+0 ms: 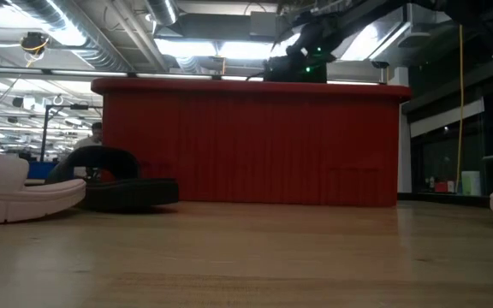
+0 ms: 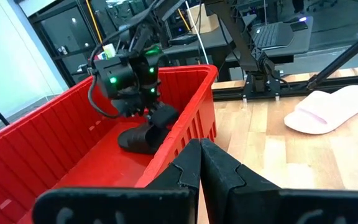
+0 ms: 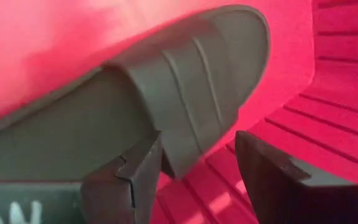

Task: Pick and place slides into bin
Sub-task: Put the right black slide into the red bin, then put the black slide into the red bin

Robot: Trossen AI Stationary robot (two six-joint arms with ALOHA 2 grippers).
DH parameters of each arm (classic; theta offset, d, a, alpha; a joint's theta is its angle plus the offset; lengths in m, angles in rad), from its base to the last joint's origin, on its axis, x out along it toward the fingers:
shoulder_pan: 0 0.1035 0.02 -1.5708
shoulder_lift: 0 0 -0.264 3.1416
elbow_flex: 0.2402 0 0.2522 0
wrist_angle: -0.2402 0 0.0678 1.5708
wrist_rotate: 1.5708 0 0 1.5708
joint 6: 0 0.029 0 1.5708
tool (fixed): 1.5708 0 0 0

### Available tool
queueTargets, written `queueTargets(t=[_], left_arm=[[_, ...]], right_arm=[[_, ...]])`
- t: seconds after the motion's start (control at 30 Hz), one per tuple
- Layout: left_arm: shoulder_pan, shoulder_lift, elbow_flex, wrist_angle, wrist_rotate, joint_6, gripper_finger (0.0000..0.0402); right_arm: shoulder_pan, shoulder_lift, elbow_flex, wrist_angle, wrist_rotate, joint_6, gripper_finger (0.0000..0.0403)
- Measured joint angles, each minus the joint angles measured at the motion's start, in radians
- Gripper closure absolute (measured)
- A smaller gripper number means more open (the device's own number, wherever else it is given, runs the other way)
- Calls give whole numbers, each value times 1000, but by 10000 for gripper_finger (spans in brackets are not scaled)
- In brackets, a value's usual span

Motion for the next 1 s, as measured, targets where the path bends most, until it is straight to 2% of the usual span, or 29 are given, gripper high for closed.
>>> queueTargets(t=[0.57,0.8,1.0], left_arm=[[0,0,0,0,-1,2,398],[0,0,0,0,-1,1,398],[0,0,0,0,-1,2,398]], right_arm=[[8,-2,274,-276,-24,110,202],[19,-9,320,-190,-140,110,254],[19,-12,295,-96,-175,109,321]])
